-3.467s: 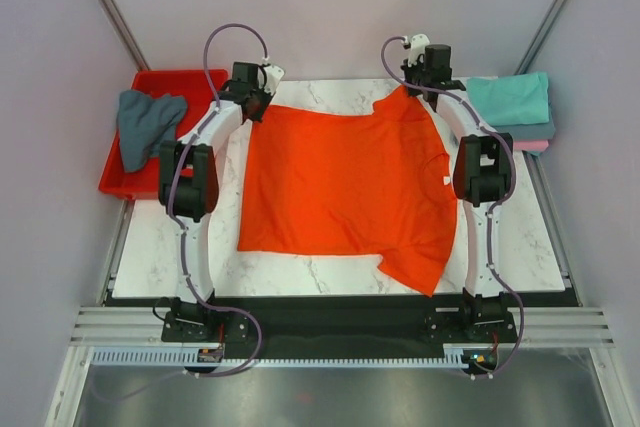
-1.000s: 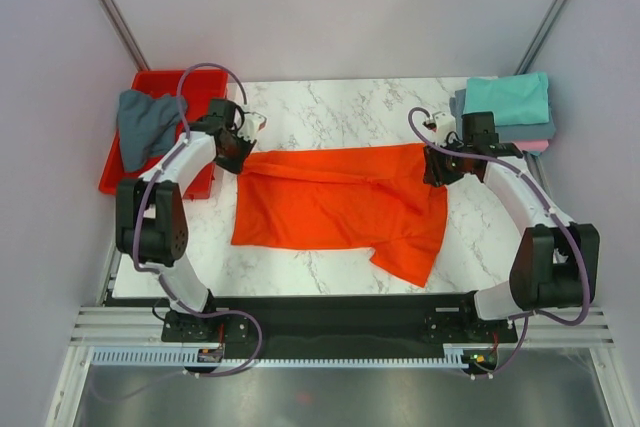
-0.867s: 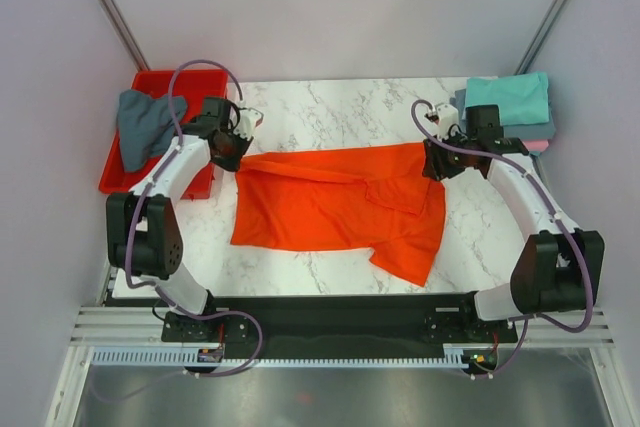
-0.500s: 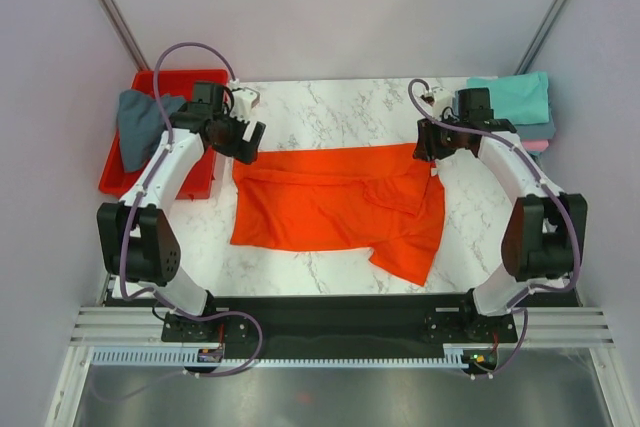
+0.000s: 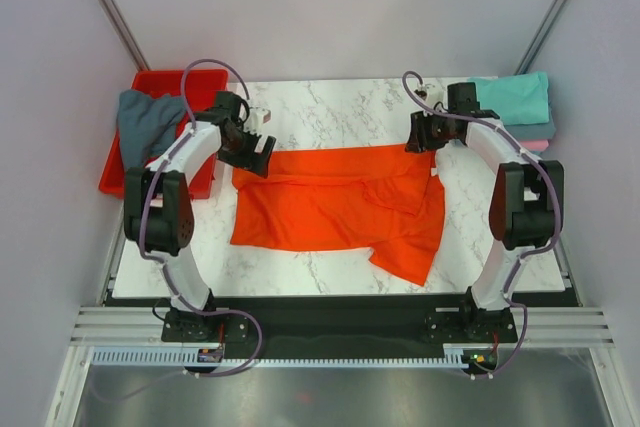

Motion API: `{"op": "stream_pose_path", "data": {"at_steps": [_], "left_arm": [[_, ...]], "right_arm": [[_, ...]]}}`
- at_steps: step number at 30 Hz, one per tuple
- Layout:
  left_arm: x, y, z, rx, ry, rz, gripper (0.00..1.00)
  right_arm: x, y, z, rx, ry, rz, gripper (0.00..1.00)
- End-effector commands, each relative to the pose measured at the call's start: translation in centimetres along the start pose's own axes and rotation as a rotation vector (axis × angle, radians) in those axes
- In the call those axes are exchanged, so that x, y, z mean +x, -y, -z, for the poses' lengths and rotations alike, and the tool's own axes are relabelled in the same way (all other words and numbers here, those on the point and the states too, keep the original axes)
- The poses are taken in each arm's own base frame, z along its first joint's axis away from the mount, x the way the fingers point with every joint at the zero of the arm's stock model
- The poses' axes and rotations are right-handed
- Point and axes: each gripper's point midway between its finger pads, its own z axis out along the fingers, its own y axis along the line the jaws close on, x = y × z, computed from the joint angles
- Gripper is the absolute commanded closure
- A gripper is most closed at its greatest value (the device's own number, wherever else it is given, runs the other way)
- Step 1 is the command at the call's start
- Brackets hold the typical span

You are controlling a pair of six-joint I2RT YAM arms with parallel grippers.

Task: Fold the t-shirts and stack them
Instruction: Fold the tshirt

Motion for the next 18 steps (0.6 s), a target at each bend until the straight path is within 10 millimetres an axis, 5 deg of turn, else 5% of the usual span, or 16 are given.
{"op": "stream_pose_path", "data": {"at_steps": [1, 7, 18], "left_arm": [[-2.7, 0.0, -1.3, 0.027, 0.034, 0.049, 0.01], [-3.5, -0.1, -2.8, 0.026, 0.005, 0.02, 0.01], [0.7, 2.9, -3.9, 0.112, -0.099, 0.016, 0.01]], "right_arm": [[-1.1, 0.4, -1.2, -0.014, 0.027, 0.0, 0.55], [-0.7, 1.7, -2.9, -0.004, 0.005, -0.015, 0.56], [-0.4, 5.6, -6.3, 0.037, -0.015, -0.105, 0.58]]}}
